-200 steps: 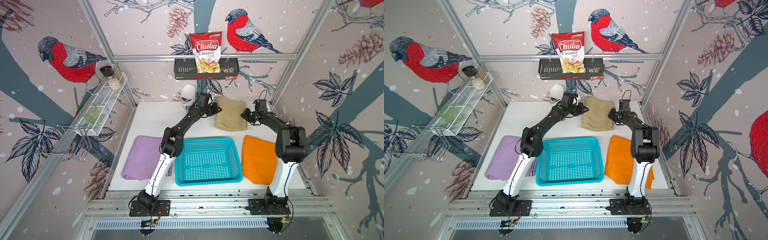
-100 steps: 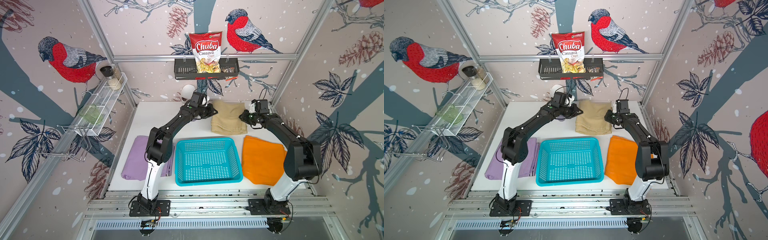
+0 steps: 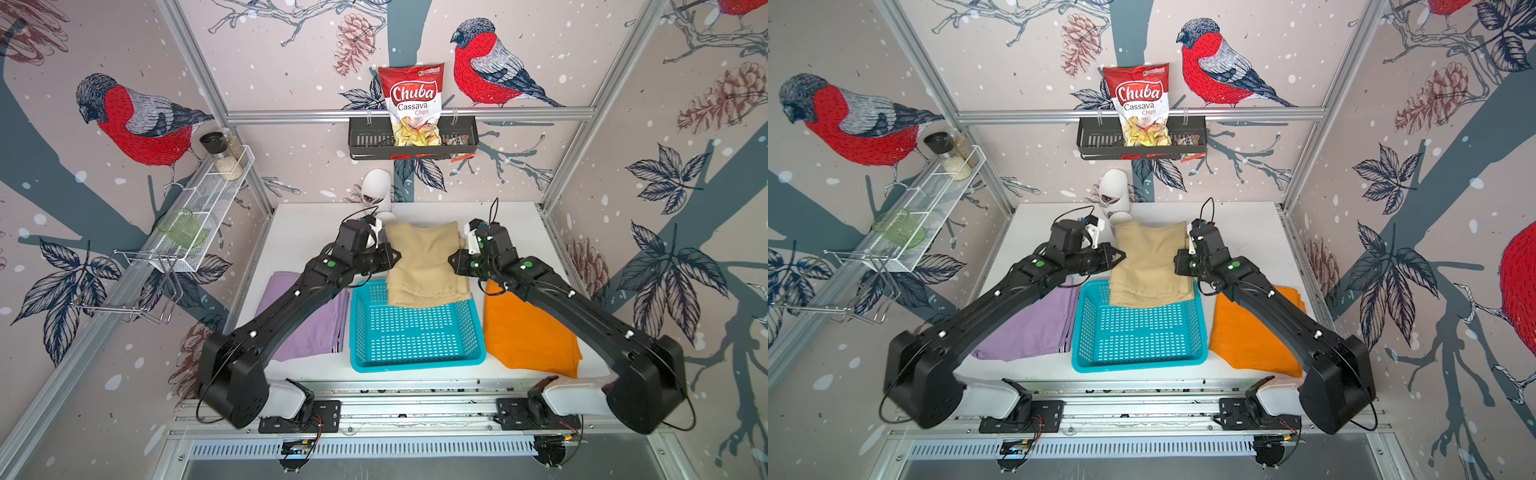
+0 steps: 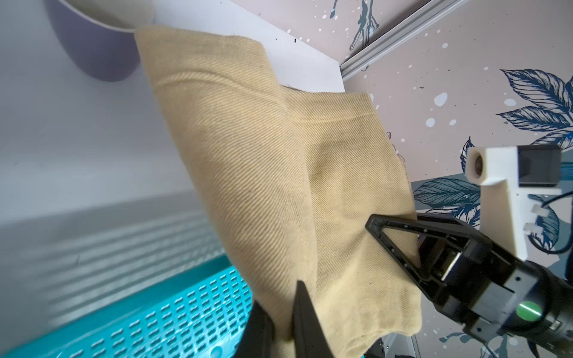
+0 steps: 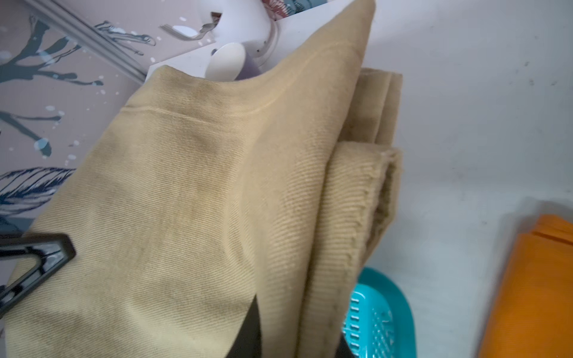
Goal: Put the folded long pants in the basket
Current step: Place the long pant in the basket.
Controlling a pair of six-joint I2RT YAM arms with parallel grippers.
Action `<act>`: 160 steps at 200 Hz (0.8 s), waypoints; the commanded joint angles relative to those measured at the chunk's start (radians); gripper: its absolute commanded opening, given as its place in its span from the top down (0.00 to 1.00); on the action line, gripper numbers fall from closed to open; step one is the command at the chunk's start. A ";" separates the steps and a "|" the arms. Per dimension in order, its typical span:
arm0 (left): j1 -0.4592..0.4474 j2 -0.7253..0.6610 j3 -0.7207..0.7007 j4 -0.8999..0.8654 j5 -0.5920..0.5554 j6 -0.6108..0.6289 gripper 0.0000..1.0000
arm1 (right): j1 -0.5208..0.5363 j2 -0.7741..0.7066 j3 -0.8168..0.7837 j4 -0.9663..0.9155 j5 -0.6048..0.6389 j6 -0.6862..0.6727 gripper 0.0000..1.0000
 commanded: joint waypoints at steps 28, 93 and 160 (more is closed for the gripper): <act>-0.013 -0.238 -0.231 -0.038 -0.113 -0.052 1.00 | 0.162 -0.097 -0.107 0.005 0.121 0.162 1.00; -0.151 -0.309 -0.405 -0.069 -0.207 -0.133 1.00 | 0.326 -0.100 -0.252 0.004 0.149 0.320 1.00; -0.174 -0.158 -0.378 -0.146 -0.284 -0.075 1.00 | 0.173 -0.039 -0.367 0.086 0.039 0.347 1.00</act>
